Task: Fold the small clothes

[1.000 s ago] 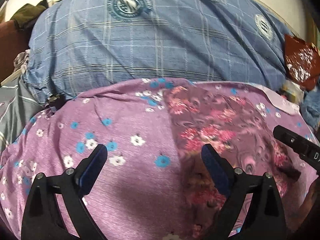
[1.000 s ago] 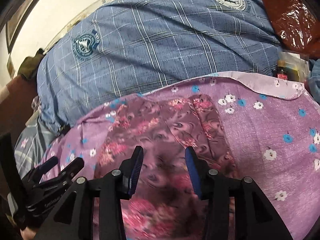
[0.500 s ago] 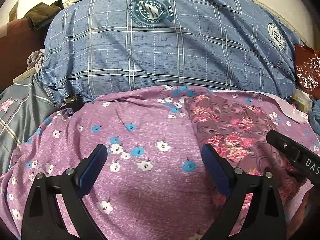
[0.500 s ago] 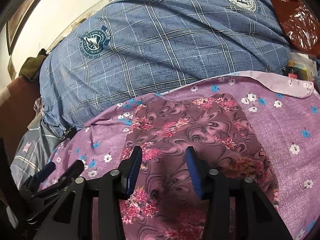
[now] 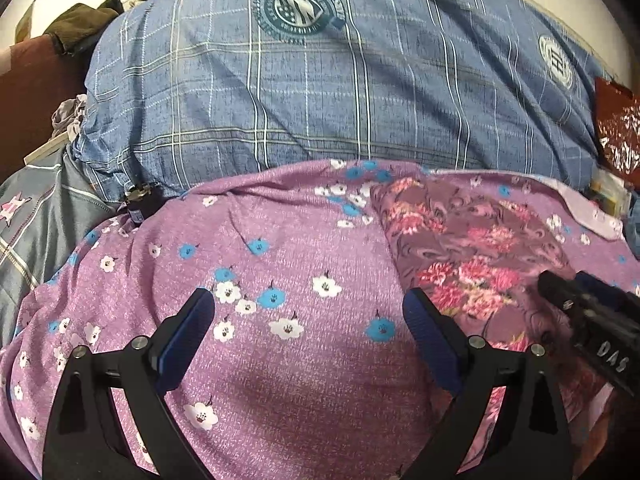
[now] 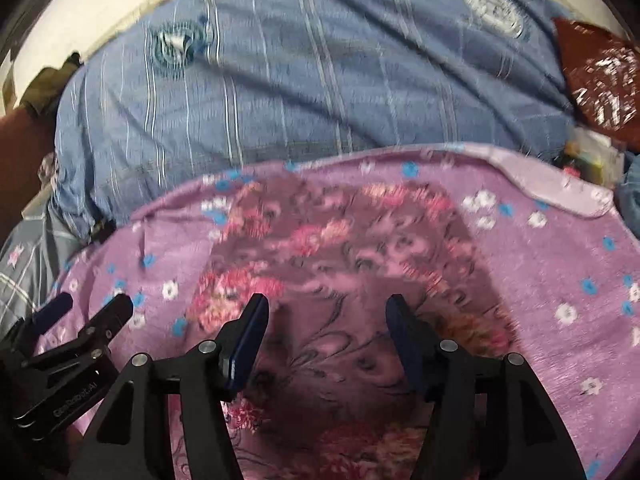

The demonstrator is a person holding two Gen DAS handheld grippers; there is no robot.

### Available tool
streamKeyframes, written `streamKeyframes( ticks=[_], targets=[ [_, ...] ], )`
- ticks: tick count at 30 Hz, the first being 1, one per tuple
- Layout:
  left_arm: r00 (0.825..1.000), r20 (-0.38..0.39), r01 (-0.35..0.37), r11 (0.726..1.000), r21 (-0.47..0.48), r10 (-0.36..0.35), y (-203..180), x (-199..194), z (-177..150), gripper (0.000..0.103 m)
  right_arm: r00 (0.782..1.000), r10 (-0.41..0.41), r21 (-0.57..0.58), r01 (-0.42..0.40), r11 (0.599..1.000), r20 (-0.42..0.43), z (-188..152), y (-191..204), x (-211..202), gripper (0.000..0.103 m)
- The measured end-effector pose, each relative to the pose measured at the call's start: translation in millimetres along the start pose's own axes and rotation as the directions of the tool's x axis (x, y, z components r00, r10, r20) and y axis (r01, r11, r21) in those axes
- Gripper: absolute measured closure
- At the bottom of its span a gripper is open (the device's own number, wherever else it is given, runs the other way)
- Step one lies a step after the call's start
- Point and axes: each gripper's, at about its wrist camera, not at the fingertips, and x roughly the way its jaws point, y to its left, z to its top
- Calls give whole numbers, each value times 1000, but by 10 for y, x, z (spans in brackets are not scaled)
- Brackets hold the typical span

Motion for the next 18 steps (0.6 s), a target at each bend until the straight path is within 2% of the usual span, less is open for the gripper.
streamKeyframes(
  ticks=[3,7,18],
  targets=[
    [1000,-1,0,1000,-6,0,-5,14,2,7,998,-51,-3,51,999,44,41,-80,-90,40],
    [1000,6,12,1000,-8,-12,-60,12,-5,7,994,-97,11,96,995,50,84,-215,-129,40],
    [998,25,49,999,16,-49,-278,-3,-33,7,987,-142,-13,144,990,74,93,-359,-222,40]
  ],
)
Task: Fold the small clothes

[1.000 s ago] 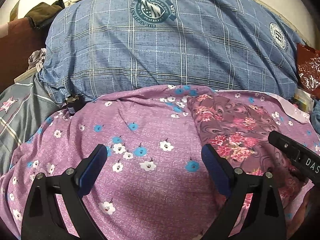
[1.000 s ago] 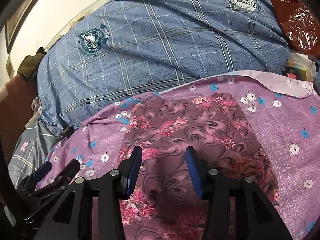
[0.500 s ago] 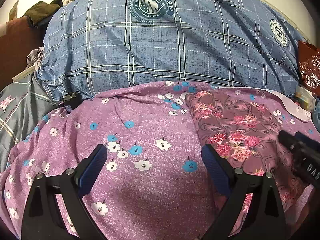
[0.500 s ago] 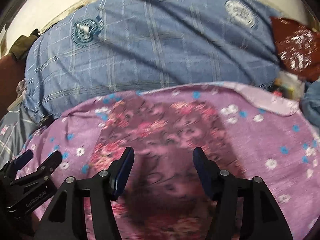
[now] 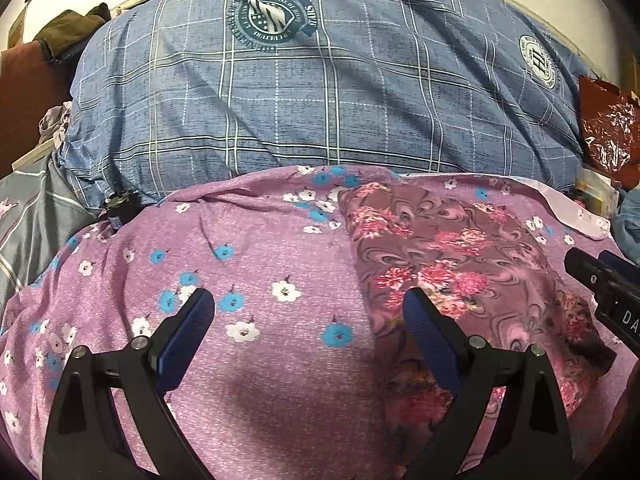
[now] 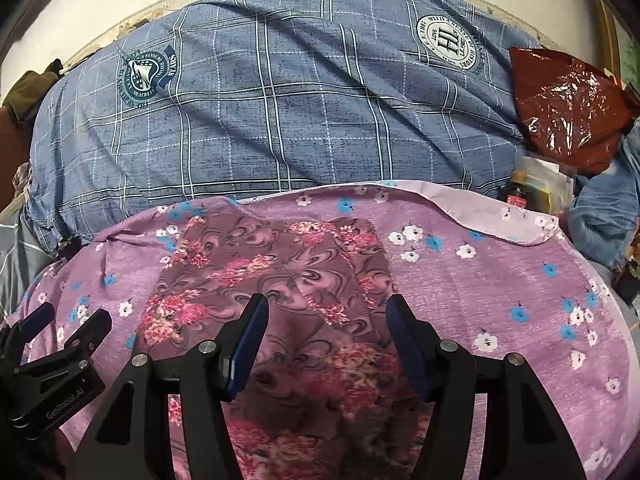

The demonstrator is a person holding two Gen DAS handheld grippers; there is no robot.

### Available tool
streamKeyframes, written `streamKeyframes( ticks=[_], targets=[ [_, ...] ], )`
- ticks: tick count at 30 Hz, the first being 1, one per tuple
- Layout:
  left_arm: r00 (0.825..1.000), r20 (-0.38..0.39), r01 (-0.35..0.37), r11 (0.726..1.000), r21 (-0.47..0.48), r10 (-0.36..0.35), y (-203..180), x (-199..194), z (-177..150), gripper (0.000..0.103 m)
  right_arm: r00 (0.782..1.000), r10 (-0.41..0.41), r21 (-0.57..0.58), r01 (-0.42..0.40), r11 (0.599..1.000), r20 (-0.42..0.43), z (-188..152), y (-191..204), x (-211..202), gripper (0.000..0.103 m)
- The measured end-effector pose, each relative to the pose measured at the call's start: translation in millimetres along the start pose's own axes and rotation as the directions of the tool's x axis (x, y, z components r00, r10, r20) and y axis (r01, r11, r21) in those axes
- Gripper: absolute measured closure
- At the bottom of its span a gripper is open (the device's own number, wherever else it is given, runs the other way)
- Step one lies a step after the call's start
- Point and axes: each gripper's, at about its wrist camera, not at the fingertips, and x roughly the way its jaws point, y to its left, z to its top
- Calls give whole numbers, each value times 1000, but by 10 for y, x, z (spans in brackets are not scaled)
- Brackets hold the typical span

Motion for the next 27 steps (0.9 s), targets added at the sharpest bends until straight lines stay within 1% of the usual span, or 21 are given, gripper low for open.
streamKeyframes(
  ticks=[8,16,23,27],
  targets=[
    [1000,3,5,1000,18,-5,-71,8,-24,7,1000,-16,9,16,1000,-5,1,-81,5,40],
    [1000,2,4,1000,21,-4,-79,6,-37,7,1000,-20,12,20,1000,-7,2,-64,15,40],
    [1000,5,-2,1000,30,2,3,-7,-60,7,1000,-16,14,16,1000,-14,27,57,60,40],
    [1000,-1,0,1000,11,0,110,-3,-53,7,1000,-25,-5,25,1000,-15,21,160,92,40]
  ],
)
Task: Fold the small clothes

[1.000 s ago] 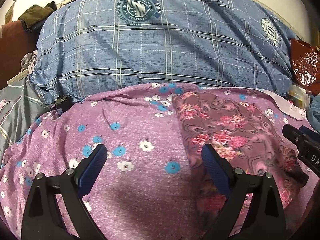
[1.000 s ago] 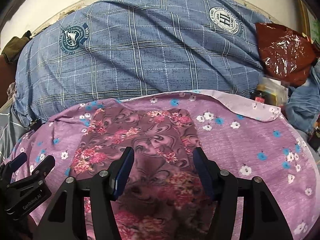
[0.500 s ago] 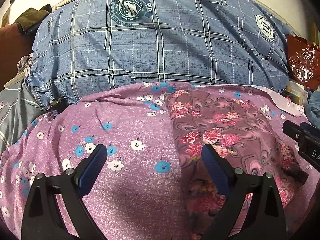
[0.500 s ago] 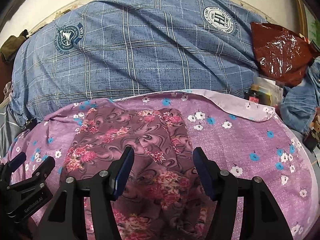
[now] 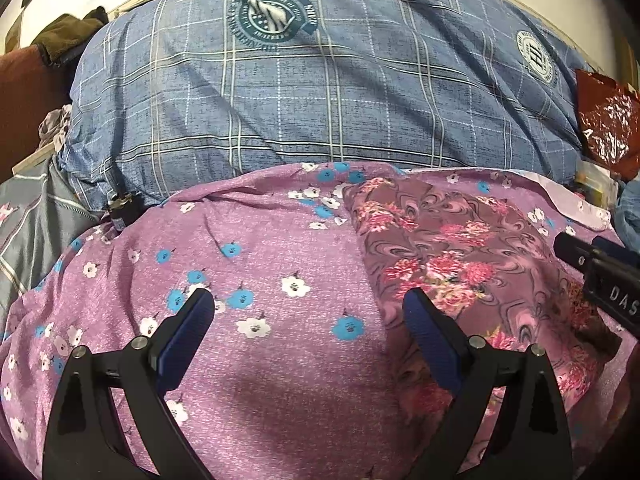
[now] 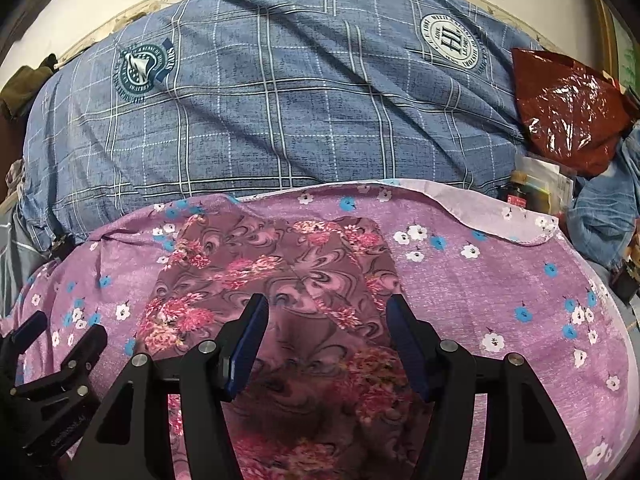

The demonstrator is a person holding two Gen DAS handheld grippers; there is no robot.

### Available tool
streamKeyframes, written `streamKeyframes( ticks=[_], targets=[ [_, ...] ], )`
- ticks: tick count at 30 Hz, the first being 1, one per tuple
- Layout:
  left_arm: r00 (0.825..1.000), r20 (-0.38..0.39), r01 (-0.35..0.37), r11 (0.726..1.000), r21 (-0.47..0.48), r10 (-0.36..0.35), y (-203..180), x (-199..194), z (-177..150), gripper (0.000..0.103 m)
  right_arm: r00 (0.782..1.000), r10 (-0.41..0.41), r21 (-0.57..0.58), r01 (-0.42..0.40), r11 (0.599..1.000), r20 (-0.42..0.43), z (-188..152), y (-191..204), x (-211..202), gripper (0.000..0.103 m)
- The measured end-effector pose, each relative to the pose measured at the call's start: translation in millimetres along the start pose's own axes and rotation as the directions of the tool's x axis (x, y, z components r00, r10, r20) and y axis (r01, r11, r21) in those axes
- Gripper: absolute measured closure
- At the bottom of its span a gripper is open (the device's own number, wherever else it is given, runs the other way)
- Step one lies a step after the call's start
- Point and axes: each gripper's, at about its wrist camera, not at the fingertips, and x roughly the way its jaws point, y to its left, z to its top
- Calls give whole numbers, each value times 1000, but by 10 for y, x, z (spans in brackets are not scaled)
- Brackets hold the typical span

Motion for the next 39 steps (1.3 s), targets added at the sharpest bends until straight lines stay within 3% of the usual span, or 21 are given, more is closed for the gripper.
streamKeyframes(
  ticks=[9,28,39],
  targets=[
    [1000,-14,18,999,-38,-19,117,16,3,7,1000,-10,-35,9,999,-12,-32,128,65,40],
    [999,-28,30,999,19,-30,-110,60,-50,7,1000,-24,-25,23,999,-19,-31,-1,68,40],
    [987,-128,99,994,47,-92,-188,242,-142,5,997,-45,-33,43,999,-57,-55,100,176,40]
  ],
)
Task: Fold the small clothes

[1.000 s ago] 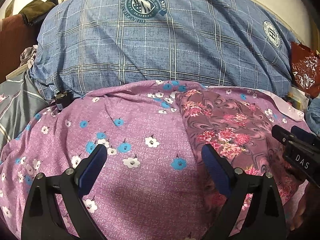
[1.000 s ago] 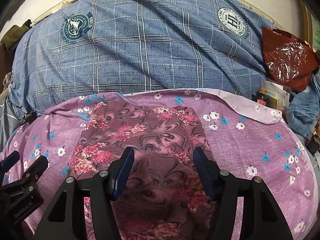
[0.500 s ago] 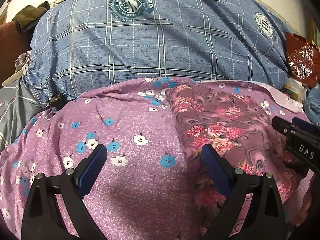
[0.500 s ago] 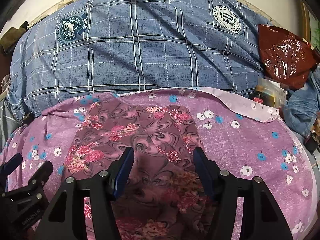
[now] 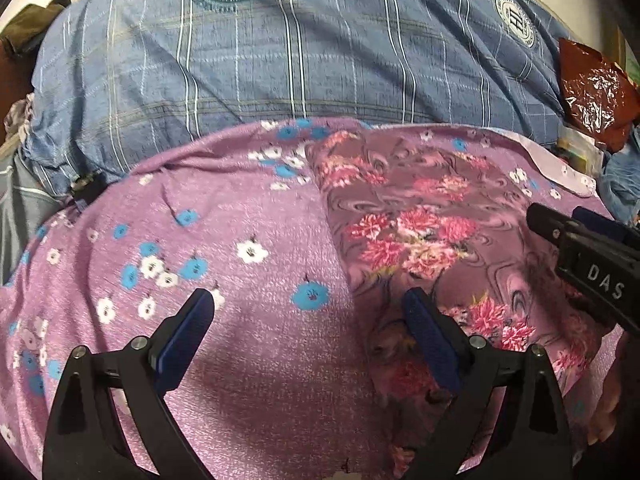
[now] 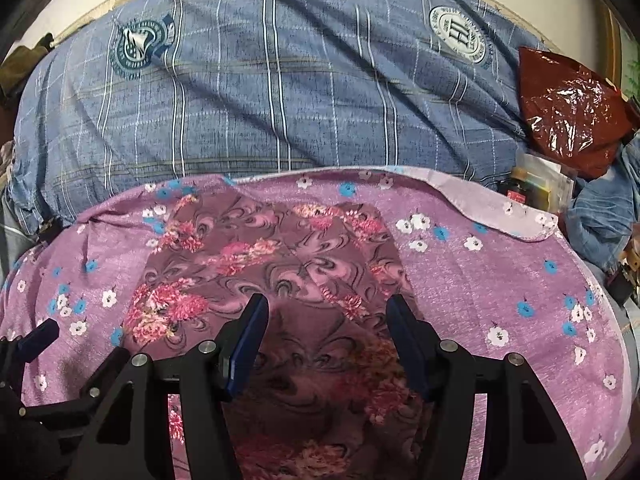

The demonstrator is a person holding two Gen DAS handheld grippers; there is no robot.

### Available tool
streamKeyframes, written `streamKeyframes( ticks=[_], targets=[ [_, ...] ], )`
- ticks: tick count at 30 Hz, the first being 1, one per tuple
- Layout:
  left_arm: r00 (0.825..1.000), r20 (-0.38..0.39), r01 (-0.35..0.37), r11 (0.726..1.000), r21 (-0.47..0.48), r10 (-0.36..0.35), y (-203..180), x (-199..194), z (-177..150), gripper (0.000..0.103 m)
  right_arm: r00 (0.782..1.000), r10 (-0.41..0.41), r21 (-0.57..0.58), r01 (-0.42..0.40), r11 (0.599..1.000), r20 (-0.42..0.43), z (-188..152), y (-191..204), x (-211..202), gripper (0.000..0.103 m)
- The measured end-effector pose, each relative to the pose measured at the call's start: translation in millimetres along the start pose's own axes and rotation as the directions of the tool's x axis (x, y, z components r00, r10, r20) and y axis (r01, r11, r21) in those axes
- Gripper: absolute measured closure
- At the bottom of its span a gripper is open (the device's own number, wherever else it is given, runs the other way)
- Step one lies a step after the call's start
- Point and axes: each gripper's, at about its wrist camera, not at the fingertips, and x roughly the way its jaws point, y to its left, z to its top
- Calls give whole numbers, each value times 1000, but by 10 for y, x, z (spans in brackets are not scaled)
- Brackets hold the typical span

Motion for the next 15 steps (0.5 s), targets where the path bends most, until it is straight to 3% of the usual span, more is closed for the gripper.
streamKeyframes(
  ticks=[5,7,11,12,15],
  targets=[
    [999,-31,35,998,-59,-37,114,52,-4,2,990,43,51,-36,998,-133,-54,-62,298,40],
    [1000,-9,22,996,-89,-23,196,-9,36,2,986,81,78,-70,994,-143,-17,-139,293,40],
    [999,32,33,989,-144,-29,344,-36,181,2,982,172,126,-161,979,-78,171,-261,225,41],
    [999,25,38,987,-155,-34,366,-3,193,2,976,204,149,-191,970,-76,257,-300,256,44],
    [998,-35,39,986,-161,-46,348,182,190,2,946,293,223,-259,940,-137,457,-383,541,76]
  ],
)
